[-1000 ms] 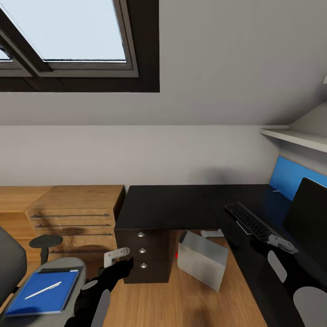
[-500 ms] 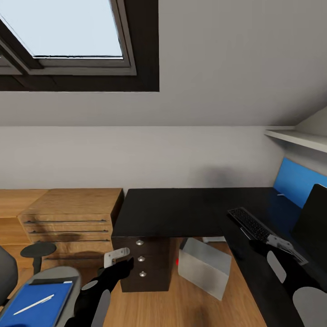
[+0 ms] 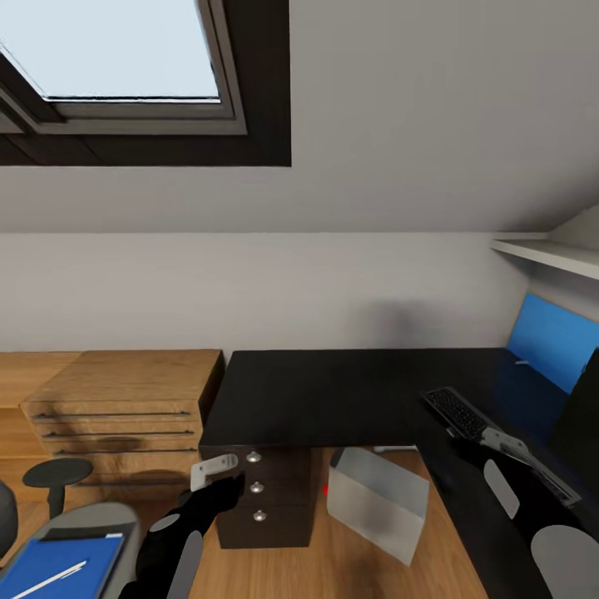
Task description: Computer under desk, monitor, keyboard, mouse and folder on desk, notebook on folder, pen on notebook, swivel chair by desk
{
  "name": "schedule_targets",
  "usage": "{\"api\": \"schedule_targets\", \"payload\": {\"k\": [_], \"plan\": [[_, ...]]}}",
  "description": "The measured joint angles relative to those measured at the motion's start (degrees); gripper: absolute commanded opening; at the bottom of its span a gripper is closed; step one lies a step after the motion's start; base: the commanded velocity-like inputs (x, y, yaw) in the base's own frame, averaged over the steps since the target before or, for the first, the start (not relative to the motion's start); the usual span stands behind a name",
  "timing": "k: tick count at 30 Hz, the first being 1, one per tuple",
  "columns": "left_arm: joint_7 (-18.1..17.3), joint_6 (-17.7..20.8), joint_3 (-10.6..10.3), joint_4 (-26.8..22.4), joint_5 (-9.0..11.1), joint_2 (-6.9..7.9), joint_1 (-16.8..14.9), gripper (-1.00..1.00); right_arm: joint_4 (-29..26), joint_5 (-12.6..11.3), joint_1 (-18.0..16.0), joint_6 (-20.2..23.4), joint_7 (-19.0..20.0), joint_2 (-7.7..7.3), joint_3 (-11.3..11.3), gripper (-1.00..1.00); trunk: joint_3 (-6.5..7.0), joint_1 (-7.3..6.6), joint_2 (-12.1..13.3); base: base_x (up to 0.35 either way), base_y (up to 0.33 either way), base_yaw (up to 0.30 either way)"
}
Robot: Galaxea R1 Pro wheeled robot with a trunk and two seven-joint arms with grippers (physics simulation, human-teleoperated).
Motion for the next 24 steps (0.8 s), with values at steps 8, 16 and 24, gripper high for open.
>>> {"api": "schedule_targets", "payload": {"k": [8, 16, 24], "plan": [[0.00, 0.00, -0.07, -0.09, 0.00, 0.00, 0.08, 1.00, 0.31, 4.30, 0.04, -0.03, 4.89, 0.03, 3.45, 1.00, 0.00, 0.03, 0.01, 0.181, 0.000, 0.000], [-0.07, 0.00, -0.09, -0.17, 0.00, 0.00, 0.09, 1.00, 0.32, 4.92, 0.04, -0.03, 4.95, 0.04, 6.16, 1.00, 0.00, 0.03, 0.01, 0.008, 0.000, 0.000], [-0.15, 0.37, -1.72, -2.36, 0.23, 0.00, 0.09, 1.00, 1.76, 5.56, 0.04, -2.68, 5.07, -0.21, 8.98, 1.00, 0.00, 0.03, 0.01, 0.000, 0.000, 0.000]]}}
